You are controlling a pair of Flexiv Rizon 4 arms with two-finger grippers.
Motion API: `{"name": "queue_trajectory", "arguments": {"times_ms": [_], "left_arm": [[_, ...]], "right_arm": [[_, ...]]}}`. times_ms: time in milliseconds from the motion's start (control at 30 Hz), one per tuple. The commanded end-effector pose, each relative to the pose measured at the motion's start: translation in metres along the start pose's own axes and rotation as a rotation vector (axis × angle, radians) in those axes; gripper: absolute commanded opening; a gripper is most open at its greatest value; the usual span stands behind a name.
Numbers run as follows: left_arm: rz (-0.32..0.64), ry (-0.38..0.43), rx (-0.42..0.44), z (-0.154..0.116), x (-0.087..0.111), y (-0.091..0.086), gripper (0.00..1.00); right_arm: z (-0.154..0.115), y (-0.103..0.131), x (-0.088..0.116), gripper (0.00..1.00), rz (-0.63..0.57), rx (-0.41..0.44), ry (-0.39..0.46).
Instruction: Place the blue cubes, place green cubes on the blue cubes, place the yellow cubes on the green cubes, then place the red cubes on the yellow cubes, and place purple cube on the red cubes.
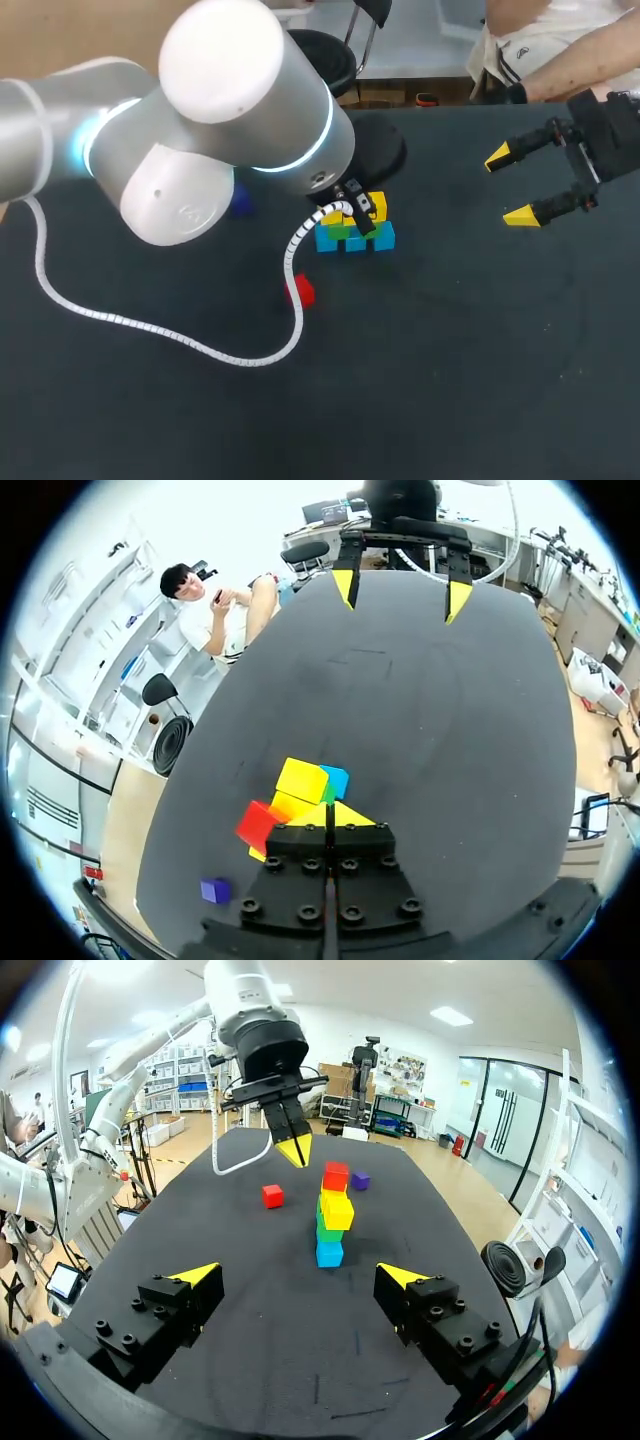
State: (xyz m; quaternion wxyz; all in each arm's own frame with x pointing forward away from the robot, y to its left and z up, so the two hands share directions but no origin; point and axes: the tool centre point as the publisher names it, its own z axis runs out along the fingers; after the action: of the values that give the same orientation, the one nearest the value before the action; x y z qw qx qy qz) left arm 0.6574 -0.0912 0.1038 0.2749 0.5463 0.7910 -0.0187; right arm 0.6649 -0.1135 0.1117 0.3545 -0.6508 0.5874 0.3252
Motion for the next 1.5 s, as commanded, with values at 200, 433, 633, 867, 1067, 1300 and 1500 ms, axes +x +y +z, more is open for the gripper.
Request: {"name": "queue_trajectory", "arguments": {"times_ms": [200,433,633,867,1067,1300,1500], "left_arm": [[0.004,-0.008,0.002,-0.006,0.002,0.002,0.00],[0.002,0.005,-0.003,-0.011,0.014,0.002,0.00],[0.002,0.013,-0.007,-0.006,0.013,0.008,0.00],[0.011,0.017,-0.004,0.004,0.005,0.008,0.00],[0.004,0.027,0.000,0.007,0.008,0.007,0.00],[0.000,0.036,-0.006,0.006,0.011,0.010,0.00],[0.001,0.035,-0.008,0.008,0.009,0.012,0.00]], "right_arm": [[0.000,0.000,0.000,1.00,-0.001,0.001,-0.001],[0.000,0.000,0.000,1.00,-0.001,0.001,-0.001],[0.000,0.000,0.000,1.00,-0.001,0.001,-0.001],[0.000,0.000,0.000,1.00,-0.001,0.001,-0.001],[0.000,0.000,0.000,1.00,-0.001,0.001,-0.001],[0.000,0.000,0.000,1.00,-0.001,0.001,-0.001],[0.000,0.000,0.000,1.00,-0.001,0.001,-0.001]]}}
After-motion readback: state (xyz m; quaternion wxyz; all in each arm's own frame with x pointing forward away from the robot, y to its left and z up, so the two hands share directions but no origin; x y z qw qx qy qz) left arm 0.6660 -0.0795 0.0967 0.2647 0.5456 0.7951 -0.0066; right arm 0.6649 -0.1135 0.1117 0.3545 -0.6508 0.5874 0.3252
